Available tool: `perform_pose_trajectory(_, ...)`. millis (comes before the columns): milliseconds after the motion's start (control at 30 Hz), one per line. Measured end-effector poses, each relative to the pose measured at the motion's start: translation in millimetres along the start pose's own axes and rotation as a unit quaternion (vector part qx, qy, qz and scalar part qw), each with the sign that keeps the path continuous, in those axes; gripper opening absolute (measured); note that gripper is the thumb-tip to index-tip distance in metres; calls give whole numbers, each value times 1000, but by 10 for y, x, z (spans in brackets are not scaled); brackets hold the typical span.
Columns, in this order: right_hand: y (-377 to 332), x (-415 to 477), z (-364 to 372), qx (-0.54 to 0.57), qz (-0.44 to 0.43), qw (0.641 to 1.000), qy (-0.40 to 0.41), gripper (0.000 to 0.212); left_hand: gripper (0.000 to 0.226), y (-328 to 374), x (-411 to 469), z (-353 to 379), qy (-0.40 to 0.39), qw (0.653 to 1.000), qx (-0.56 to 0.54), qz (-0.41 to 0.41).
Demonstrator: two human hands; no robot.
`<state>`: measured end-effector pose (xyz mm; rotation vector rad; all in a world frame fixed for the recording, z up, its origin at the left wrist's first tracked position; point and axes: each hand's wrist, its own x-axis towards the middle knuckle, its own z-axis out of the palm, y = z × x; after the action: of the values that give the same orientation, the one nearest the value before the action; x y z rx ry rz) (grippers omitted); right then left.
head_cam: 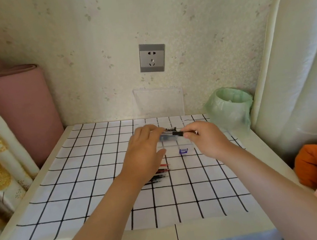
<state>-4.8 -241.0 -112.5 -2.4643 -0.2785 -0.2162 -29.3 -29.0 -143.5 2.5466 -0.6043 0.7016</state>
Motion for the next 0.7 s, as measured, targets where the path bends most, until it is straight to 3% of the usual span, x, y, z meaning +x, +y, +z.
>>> perform_pose_trajectory(67, 101, 95, 24, -20, 17, 999, 44, 21, 58, -21, -4, 40, -37, 999, 11, -18)
perform_pose_trajectory(267, 177, 363, 242, -52, 11, 996, 76, 22, 74, -119, -144, 186, -200, 978, 47, -46)
perform_pose_trajectory(600, 134, 719, 683, -190, -20, 981, 42, 38, 71, -152, -109, 194, -212, 975, 27, -53)
perform_pose_trajectory(700, 142, 750, 726, -167, -8, 986, 22, 38, 70, -168, -111, 184, -209, 977, 23, -41)
